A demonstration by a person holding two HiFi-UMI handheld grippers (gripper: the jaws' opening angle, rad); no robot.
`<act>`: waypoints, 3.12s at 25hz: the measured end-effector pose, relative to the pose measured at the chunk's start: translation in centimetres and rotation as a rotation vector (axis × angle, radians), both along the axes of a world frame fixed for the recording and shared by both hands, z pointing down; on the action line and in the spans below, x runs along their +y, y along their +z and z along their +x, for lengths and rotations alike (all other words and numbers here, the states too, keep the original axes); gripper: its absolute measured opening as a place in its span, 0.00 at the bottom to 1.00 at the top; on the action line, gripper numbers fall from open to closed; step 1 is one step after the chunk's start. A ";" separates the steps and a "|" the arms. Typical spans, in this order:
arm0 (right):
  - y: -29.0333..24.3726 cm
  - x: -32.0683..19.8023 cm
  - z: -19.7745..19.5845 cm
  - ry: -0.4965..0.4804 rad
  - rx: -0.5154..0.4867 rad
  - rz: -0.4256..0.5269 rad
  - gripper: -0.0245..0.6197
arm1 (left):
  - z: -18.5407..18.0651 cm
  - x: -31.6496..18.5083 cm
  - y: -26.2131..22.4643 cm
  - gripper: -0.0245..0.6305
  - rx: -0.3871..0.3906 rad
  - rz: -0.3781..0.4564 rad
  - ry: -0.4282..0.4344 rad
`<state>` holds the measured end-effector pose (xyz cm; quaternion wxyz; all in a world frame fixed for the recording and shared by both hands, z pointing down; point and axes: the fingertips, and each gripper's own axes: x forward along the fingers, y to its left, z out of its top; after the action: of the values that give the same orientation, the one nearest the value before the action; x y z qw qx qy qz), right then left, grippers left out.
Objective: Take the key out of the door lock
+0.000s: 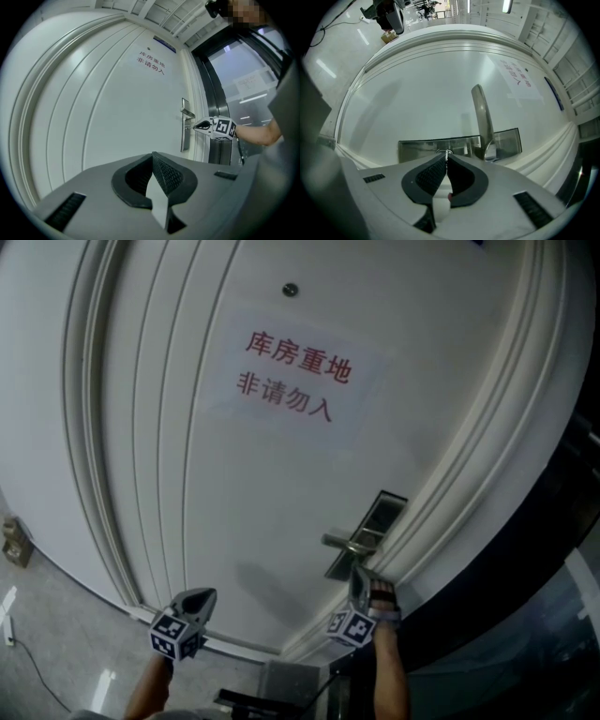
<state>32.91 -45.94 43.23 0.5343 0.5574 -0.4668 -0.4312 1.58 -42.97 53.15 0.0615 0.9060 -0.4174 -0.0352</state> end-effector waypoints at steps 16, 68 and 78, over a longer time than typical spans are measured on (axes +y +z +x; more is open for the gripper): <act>-0.5 6.2 -1.0 0.000 -0.237 0.060 0.07 | 0.9 2.0 -0.3 0.05 -0.011 0.011 0.044; 8.2 20.4 -5.1 0.014 -1.412 0.166 0.07 | 1.0 6.8 -1.4 0.05 -0.105 0.081 0.070; 8.3 20.5 -4.9 0.019 -1.418 0.165 0.07 | 1.4 6.7 -1.1 0.05 -0.110 0.079 0.072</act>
<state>27.96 -25.45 51.57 0.0620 0.7461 -0.6629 0.0057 2.93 -36.24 52.01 0.0041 0.9226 -0.3856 0.0006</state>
